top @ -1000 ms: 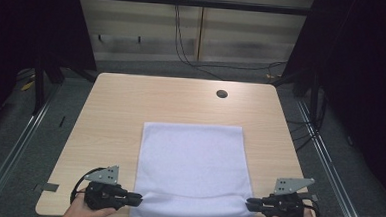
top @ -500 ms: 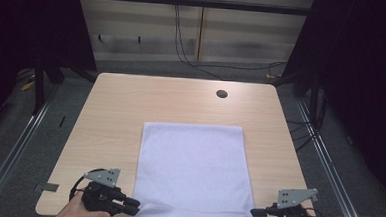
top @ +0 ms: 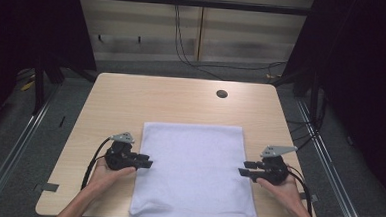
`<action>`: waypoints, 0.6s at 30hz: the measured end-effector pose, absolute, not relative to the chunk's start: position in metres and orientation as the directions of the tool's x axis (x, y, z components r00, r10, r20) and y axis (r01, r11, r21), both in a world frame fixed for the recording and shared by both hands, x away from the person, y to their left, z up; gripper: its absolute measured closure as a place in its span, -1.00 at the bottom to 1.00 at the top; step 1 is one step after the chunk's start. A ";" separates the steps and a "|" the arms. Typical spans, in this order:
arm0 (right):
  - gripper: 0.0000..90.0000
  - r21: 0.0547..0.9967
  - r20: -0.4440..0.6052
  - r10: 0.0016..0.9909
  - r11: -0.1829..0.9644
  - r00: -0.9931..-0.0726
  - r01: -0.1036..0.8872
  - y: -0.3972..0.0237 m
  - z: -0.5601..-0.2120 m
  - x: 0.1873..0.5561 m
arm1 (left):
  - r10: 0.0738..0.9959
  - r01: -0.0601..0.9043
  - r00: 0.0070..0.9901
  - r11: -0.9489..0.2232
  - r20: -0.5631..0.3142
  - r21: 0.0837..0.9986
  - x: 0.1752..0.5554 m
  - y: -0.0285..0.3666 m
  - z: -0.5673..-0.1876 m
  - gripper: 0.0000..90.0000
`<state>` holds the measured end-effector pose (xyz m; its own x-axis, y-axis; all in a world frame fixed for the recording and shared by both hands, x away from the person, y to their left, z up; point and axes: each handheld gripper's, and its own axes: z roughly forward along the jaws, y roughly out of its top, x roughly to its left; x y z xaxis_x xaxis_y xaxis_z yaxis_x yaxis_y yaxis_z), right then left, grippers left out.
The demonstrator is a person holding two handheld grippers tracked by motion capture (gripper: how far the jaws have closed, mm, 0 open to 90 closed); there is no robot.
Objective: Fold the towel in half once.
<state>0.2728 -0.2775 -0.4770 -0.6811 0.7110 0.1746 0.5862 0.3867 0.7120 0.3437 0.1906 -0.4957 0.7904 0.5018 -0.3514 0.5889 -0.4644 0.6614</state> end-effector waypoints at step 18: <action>0.82 0.643 0.068 0.736 0.484 -0.673 0.593 -0.247 -0.494 0.303 | 0.552 0.528 0.805 -0.498 -0.217 0.688 0.342 0.188 -0.500 0.94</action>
<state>0.3029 -0.2471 -0.4939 -0.6735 0.7361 0.0677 0.5934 0.4838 0.6433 0.3417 0.1884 -0.5003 0.8047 0.5525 -0.2172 0.5275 -0.4977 0.6885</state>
